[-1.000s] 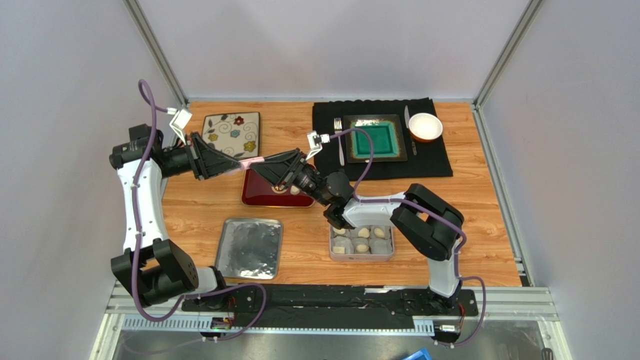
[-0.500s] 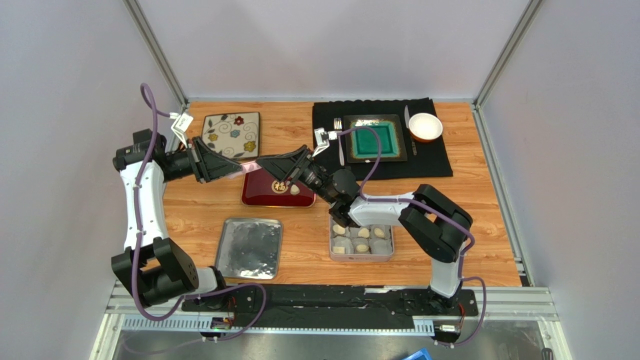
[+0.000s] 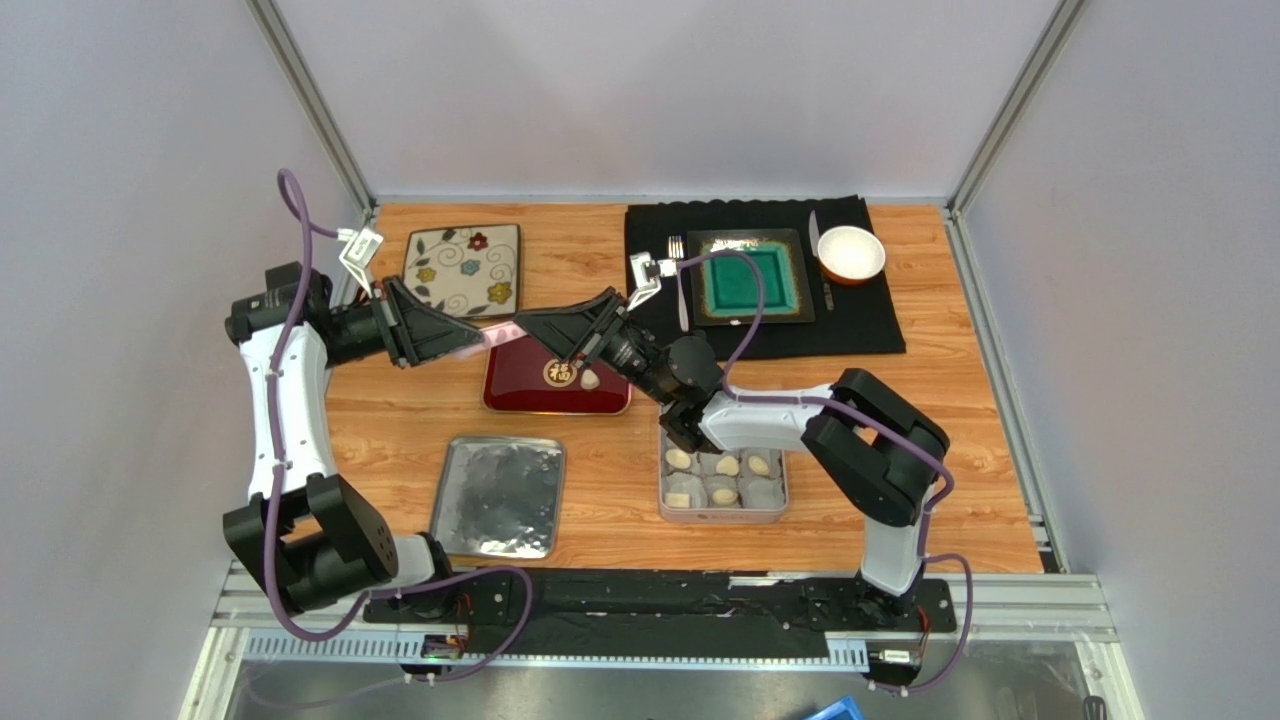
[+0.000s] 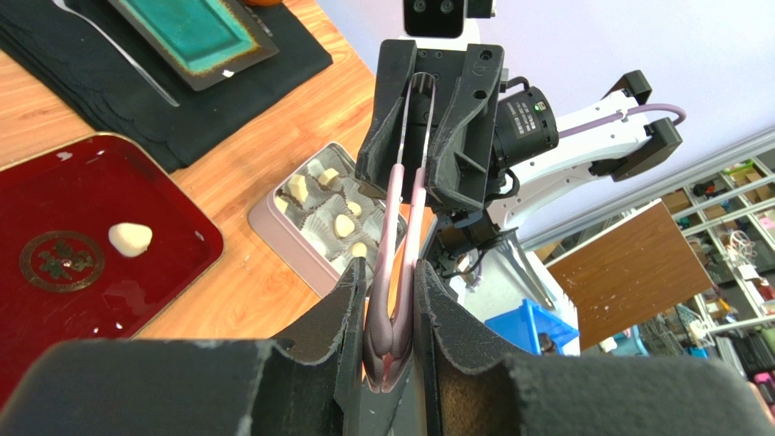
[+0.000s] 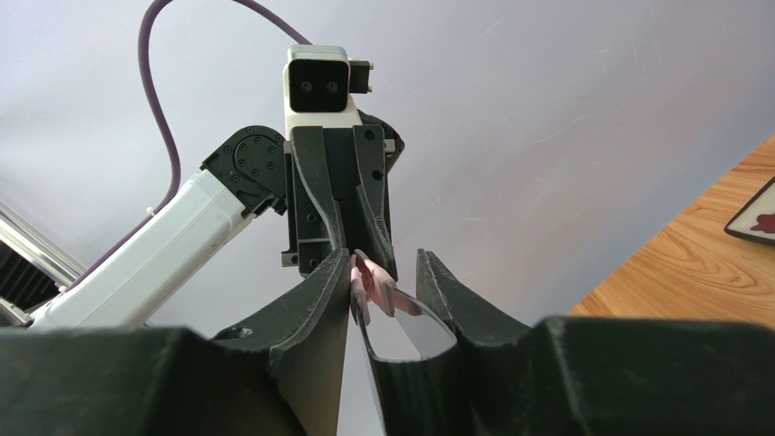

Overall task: Pack the chocolate
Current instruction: Pick up the clamp from the center of the board.

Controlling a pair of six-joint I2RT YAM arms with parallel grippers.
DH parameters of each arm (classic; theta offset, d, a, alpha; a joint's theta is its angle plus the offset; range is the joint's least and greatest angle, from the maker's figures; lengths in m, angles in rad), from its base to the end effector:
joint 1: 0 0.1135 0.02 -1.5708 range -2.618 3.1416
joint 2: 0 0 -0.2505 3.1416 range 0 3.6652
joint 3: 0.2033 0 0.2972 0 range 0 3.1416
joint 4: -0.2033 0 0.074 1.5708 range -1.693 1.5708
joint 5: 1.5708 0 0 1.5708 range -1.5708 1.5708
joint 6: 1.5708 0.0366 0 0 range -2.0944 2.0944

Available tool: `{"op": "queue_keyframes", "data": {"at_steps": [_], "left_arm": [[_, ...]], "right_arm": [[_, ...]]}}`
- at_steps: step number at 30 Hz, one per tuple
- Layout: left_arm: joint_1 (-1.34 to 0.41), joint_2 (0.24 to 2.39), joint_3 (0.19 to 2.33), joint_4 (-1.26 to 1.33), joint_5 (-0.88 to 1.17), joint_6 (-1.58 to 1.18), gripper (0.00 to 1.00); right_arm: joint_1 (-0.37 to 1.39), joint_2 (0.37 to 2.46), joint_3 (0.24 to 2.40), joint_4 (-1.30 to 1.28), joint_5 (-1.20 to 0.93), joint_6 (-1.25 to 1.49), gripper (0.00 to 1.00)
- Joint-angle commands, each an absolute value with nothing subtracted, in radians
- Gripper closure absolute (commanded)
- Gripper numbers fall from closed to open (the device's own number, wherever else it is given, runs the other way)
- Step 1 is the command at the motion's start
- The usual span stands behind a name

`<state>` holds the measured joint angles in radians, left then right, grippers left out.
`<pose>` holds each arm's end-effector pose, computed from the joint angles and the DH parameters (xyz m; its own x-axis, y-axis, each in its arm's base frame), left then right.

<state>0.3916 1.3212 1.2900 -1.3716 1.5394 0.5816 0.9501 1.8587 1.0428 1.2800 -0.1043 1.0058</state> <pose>0.2575 0.0668 0.3330 -0.6832 -0.2634 -0.6811 0.6197 0.2843 -0.7316 0.2487 0.3545 0.2322 -0.5897 0.6195 -0.5181 -0.6820 -0.0384 0.7303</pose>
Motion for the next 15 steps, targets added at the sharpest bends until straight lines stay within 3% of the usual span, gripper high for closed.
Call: {"op": "queue_keyframes", "data": {"at_steps": [1,8,11,15], "left_arm": [[0.419,1.307,1.287,-1.488,1.770,0.588,1.00],[0.423,1.316,1.282,-1.488,1.769,0.583,1.00],[0.423,1.312,1.284,-1.488,1.769,0.586,1.00],[0.423,1.313,1.281,-1.488,1.769,0.586,1.00]], "right_arm": [[0.953,1.825,1.081,1.511,-0.169,0.968,0.63],[0.956,1.821,1.088,1.511,-0.218,0.953,0.59],[0.959,1.815,1.081,1.511,-0.213,0.948,0.62],[0.959,1.810,1.086,1.511,-0.213,0.945,0.74]]}}
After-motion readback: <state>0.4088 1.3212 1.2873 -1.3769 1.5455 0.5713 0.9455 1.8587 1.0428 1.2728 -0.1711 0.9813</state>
